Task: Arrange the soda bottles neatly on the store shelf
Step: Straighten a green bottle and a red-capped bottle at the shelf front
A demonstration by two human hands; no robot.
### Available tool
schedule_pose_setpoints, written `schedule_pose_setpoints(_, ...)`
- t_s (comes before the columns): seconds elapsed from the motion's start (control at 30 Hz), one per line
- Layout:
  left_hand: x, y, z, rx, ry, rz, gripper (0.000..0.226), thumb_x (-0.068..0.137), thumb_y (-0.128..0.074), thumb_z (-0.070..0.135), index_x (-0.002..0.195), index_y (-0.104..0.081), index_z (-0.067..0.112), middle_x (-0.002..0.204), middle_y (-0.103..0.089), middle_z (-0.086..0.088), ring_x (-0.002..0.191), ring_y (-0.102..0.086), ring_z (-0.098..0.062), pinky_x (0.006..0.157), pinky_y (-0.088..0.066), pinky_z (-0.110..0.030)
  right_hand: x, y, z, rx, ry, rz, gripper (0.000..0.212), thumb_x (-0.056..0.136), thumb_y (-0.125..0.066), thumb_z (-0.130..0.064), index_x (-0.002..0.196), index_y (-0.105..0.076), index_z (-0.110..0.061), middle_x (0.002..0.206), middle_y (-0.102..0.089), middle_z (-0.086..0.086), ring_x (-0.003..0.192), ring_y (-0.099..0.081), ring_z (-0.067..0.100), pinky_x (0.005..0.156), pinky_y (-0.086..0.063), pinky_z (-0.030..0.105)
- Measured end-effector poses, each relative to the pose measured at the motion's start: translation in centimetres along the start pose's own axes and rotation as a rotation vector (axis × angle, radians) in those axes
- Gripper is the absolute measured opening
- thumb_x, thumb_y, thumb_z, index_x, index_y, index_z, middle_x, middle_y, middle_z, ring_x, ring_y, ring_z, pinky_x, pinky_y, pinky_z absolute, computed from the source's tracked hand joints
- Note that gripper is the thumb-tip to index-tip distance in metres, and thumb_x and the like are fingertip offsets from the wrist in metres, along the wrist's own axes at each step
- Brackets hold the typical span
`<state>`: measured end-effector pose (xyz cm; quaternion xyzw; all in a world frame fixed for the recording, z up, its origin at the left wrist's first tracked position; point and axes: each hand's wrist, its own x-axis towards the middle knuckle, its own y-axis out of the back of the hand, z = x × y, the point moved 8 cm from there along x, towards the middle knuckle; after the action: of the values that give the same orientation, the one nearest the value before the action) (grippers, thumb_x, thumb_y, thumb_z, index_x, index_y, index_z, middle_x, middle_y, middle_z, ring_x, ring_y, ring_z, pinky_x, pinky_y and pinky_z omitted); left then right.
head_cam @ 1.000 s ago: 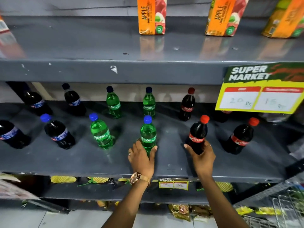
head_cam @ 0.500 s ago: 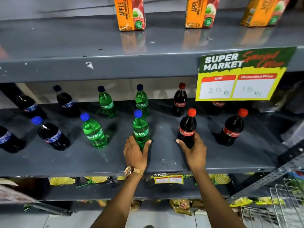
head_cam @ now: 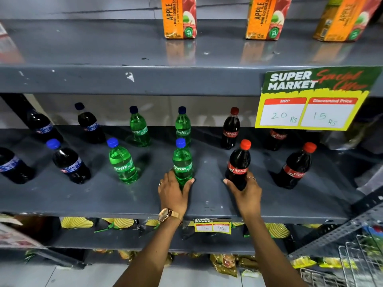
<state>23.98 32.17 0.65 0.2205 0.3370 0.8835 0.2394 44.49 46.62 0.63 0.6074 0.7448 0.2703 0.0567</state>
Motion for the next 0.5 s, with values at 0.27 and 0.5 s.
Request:
schedule_pose_setpoints(0.27,0.11,0.13,-0.15,-0.030,0.003,-0.011,0.055,0.079,-0.065,0.044,0.112,-0.049,0.003,0.106,-0.059,-0.016,0.098,-0.054,-0.036,0.089,-0.040,-0.046,-0.04,-0.14,0.00,0.020,0.008,-0.023,0.053,0.070,-0.080,-0.032,0.114,-0.059,-0.010,0.105,-0.069,0.009,0.096,-0.062,0.022,0.080,-0.044,0.026)
schedule_pose_setpoints(0.5,0.19,0.20,-0.32,-0.064,0.003,-0.026,0.057,0.078,-0.067,0.045,0.112,-0.050,0.004,0.107,-0.059,-0.015,0.099,-0.054,-0.036,0.091,-0.040,-0.047,-0.20,-0.18,-0.18,0.015,-0.007,-0.034,0.051,0.071,-0.079,-0.033,0.113,-0.059,-0.011,0.106,-0.069,0.011,0.095,-0.061,0.021,0.079,-0.044,0.027)
